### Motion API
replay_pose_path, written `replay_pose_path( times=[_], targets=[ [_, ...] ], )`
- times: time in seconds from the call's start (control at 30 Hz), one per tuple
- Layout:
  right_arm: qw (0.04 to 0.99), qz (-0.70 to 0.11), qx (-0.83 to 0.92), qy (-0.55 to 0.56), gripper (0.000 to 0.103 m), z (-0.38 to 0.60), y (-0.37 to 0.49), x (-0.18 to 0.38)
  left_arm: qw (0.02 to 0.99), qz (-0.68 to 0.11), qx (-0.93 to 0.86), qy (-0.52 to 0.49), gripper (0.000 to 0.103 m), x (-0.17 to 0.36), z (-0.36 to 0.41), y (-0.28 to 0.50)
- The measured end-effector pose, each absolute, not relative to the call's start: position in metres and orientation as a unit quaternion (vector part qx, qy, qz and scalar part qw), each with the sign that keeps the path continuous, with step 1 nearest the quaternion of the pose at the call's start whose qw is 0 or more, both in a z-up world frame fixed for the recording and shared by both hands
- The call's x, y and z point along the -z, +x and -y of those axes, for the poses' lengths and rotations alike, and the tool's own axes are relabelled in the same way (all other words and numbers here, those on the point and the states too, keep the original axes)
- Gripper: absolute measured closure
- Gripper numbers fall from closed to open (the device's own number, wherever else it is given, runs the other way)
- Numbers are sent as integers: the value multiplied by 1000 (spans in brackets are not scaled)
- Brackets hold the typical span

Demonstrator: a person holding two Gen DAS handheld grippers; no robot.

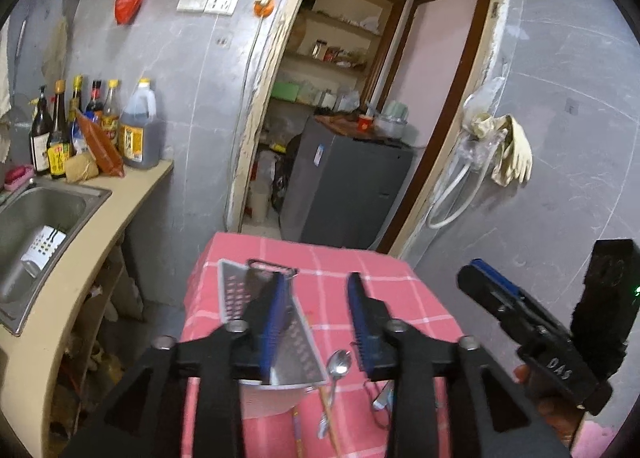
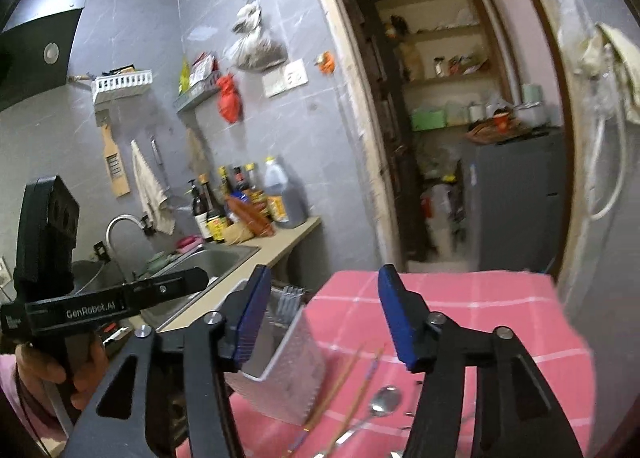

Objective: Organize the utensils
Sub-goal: 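Open both grippers to release the fork and peeler into the caddy, then move both tools back down toward the spoons and knife on the table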

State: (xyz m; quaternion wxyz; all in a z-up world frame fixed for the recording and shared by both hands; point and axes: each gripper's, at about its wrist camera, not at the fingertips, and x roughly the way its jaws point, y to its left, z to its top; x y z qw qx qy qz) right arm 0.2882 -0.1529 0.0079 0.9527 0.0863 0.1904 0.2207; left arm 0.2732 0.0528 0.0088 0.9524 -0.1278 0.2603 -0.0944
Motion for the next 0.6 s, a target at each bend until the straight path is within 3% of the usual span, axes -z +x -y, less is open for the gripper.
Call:
replay_pose_path(
  times=[0.03, 0.07, 0.1, 0.23, 0.37, 0.6],
  targets=[
    [955, -187, -213, 86, 46, 161, 285, -11, 956, -251, 93, -124, 51, -11, -47, 270],
    [959, -182, -201, 85, 38, 169, 280, -16, 960, -237, 89, -119, 38, -14, -40, 265],
    [961, -180, -193, 83, 29, 175, 277, -19, 964, -225, 87, -115, 34, -16, -35, 261],
    [969, -166, -167, 76, 21, 201, 262, -29, 971, -200, 91, -95, 28, -21, -12, 252],
    [974, -157, -146, 78, 3, 225, 251, -31, 973, -191, 101, -79, 22, -22, 10, 250],
    [976, -163, -123, 76, 1, 256, 242, -21, 973, -190, 110, -75, 9, -13, 39, 248]
  ],
)
